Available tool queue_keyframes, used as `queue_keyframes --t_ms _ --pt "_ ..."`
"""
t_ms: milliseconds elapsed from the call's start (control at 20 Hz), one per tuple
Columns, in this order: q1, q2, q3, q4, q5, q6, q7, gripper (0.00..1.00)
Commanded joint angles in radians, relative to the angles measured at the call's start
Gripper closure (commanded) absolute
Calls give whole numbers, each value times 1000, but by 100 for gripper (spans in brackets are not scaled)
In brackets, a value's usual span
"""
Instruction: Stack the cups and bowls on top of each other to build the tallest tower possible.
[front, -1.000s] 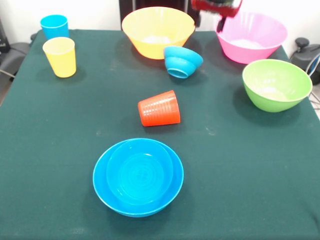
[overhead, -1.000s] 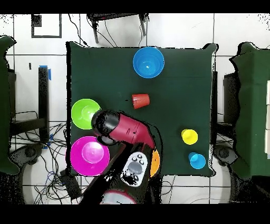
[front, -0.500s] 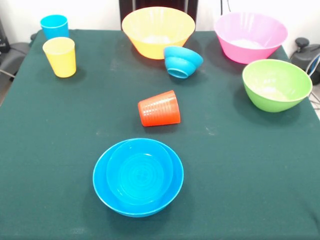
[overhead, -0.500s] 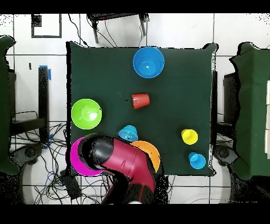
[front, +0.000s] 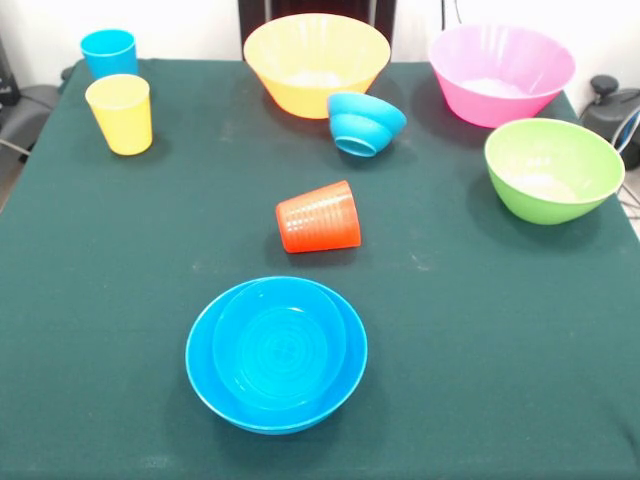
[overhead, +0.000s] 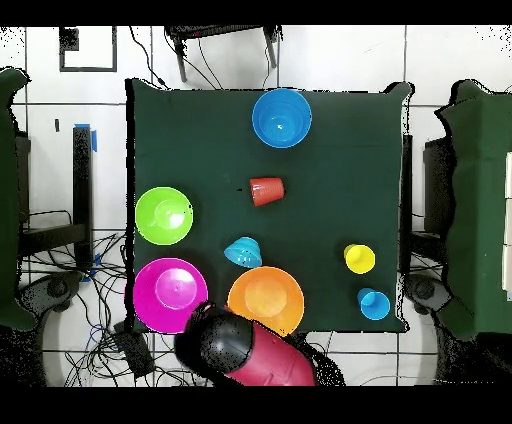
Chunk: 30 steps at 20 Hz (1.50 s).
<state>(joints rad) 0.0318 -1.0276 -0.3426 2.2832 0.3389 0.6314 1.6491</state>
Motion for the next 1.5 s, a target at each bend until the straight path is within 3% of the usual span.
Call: queue_keyframes --t_ms 50,200,350,550,800,1150,1500 --pt "-114 46 101 238 -119 -249 -81 0" --pt "-124 25 85 239 -186 -236 -62 0" --pt "-155 21 121 252 -201 -263 -34 0" --pt "-232 139 195 285 -251 -457 19 0" --pt "-283 190 237 310 -306 -541 59 0" --pt "-212 285 200 242 -347 -585 138 0" --pt "-239 412 265 234 -335 -725 210 0"
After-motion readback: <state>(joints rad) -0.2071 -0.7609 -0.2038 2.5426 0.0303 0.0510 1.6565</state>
